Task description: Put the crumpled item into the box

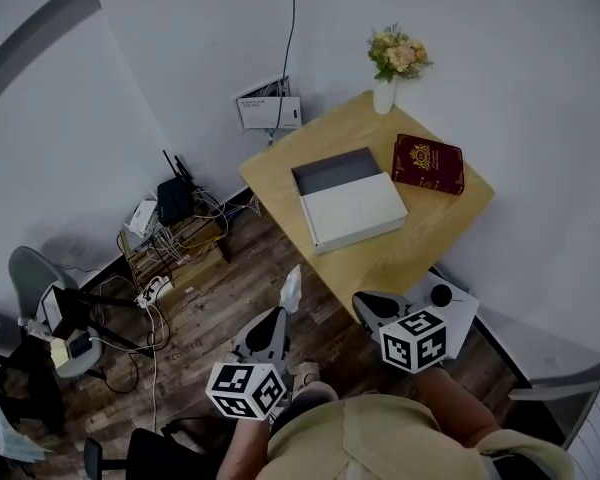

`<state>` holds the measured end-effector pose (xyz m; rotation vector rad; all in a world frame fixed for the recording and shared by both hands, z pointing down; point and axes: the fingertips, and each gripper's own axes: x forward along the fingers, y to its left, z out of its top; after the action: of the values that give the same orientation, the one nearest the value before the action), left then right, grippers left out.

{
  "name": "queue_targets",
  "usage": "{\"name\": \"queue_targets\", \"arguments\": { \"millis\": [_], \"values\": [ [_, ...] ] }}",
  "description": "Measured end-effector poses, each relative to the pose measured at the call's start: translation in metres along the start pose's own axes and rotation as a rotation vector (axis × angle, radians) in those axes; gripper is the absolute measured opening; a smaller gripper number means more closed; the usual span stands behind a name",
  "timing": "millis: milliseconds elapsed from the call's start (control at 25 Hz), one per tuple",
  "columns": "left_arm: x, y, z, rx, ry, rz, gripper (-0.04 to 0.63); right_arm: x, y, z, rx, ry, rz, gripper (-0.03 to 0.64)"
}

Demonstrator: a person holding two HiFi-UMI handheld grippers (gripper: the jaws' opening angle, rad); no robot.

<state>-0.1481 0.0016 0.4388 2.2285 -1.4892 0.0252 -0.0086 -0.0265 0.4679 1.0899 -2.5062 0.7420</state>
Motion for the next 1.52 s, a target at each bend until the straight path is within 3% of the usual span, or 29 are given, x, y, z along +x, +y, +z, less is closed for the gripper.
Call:
{"name": "queue_targets", "arguments": {
  "millis": [680,1120,1520],
  "values": [
    [0.016,0.056,0.034,0.041,0.027,-0.135,0.02,0.058,0.034,0.023,0.025,-0.006,-0.066,0.031],
    [0.037,0.048,0.042,0.036,0.025,-0.226,0.02,0.058,0.027,0.035,0.018,-0.004,-0.119,0.031],
    [0.049,0.044,0.054,0.068,0.015,-0.226,0.02,0.064,0.018,0.049,0.026,-0.023,-0.091,0.031]
  ]
}}
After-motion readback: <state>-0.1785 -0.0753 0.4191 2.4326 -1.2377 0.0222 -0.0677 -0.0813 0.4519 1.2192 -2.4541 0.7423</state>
